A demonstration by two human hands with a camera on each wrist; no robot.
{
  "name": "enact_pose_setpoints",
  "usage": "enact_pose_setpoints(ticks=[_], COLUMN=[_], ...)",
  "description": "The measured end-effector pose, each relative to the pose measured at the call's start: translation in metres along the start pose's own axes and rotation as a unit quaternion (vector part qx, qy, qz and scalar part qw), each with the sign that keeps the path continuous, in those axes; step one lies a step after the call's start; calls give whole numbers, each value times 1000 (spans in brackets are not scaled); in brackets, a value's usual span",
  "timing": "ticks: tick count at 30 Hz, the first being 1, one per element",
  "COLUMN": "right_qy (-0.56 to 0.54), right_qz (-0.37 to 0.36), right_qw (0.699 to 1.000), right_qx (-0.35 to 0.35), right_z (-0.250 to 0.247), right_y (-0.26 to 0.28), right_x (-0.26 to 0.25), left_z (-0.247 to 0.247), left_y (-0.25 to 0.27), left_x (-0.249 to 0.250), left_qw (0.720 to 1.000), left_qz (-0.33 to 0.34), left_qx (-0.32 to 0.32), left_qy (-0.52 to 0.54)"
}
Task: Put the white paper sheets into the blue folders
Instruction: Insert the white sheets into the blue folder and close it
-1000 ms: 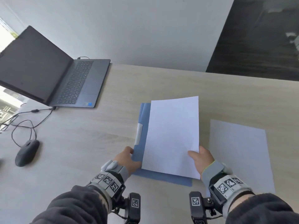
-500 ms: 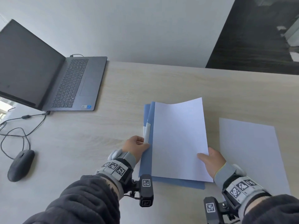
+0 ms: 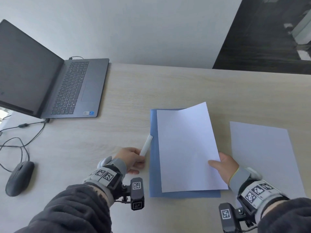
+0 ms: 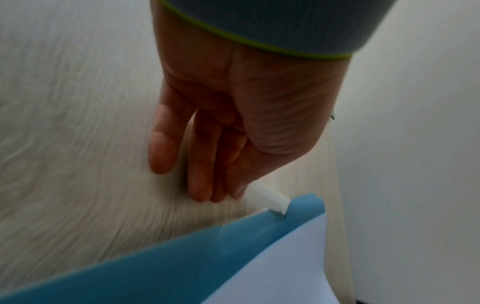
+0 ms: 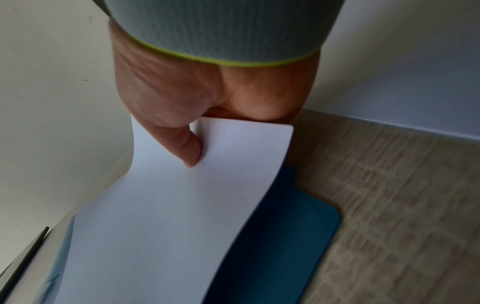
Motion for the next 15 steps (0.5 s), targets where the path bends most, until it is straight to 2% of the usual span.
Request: enact_pose_setpoints(ticks=[4, 10, 13, 15], right_qy=[7, -11, -25, -28], right_qz=[-5, -4, -12, -15], right_qw=[1000, 1000, 1000, 999], right_qx=[-5, -3, -1, 3], right_z=[0, 1, 2, 1], right_y=[-1, 1, 3, 5], right_x=[-2, -3, -4, -2], left_z=[-34, -47, -36, -20], left_y=[-11, -17, -11, 1], left_x=[9, 48, 51, 42], left_qw=[992, 975, 970, 948], left_qz=[28, 120, 144, 190], left_qx=[97, 153, 193, 212], left_qy=[78, 105, -28, -141])
Point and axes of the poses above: each hand's wrist, its own y-axis away from the middle knuckle, its own z-axis out of the palm, x = y × z, the point moved 2 cm from there along -y, towards the middle knuckle, and after that the axes turned 6 degrees about z, right-handed, at the moved point
